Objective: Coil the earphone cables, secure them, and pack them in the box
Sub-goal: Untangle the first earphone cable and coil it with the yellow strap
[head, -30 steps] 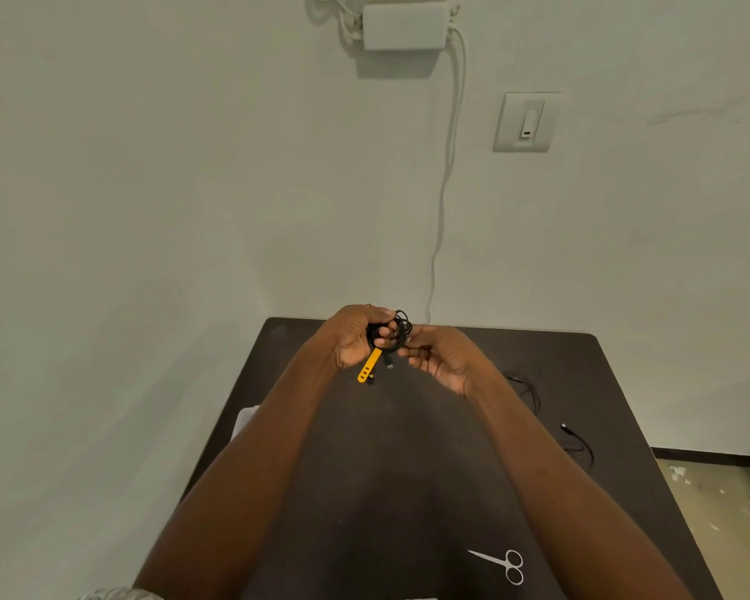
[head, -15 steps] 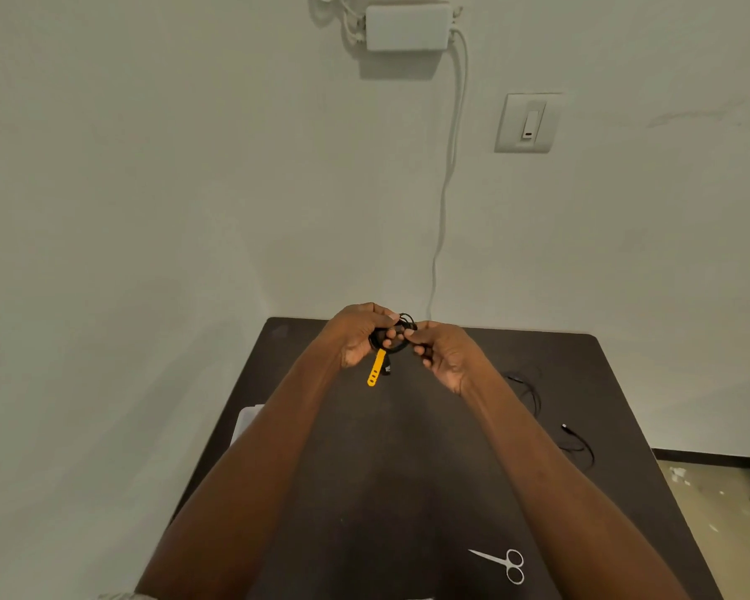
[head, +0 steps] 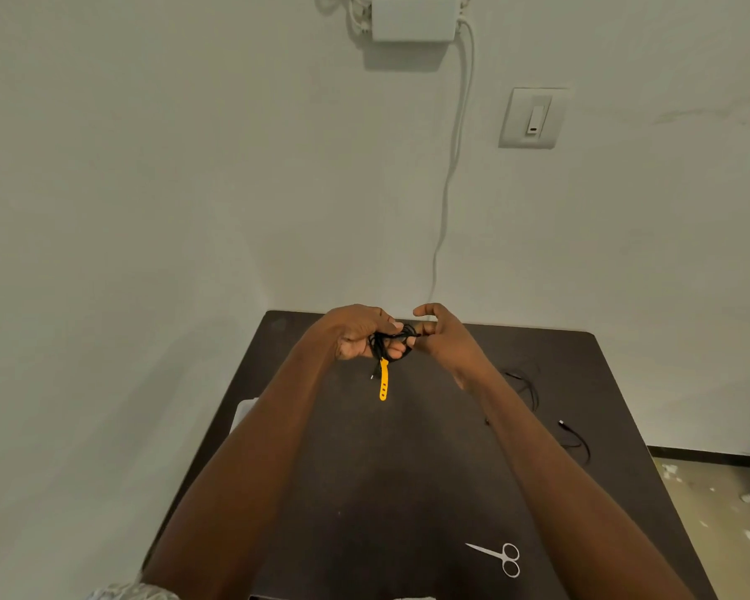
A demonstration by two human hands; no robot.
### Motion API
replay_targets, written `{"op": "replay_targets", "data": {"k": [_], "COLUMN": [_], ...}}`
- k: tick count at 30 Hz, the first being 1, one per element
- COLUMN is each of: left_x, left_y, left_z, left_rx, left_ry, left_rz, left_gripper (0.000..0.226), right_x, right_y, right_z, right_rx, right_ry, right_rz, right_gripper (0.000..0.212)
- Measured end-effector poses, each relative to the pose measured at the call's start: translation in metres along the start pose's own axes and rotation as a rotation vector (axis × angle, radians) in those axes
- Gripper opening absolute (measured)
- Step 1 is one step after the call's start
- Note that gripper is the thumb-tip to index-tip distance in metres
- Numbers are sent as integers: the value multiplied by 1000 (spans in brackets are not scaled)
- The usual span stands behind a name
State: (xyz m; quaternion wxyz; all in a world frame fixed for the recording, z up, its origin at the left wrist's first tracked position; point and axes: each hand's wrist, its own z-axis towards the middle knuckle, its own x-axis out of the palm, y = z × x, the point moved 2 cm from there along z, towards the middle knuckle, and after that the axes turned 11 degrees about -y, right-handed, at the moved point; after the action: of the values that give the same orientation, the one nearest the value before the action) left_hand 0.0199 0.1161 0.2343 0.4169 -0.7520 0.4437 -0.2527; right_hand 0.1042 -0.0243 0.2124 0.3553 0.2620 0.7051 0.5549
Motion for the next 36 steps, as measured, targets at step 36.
{"op": "replay_targets", "data": {"k": [36], "left_x": [29], "left_y": [23], "left_z": [16], "left_rx": [114], "left_ry": [-270], "left_rz": [-65], "left_gripper": [6], "right_x": [31], "right_y": [9], "right_z": [-26], "right_rx": [-302], "right_ry": [-412], "right_rz": [-1082], "right_gripper": [31]}}
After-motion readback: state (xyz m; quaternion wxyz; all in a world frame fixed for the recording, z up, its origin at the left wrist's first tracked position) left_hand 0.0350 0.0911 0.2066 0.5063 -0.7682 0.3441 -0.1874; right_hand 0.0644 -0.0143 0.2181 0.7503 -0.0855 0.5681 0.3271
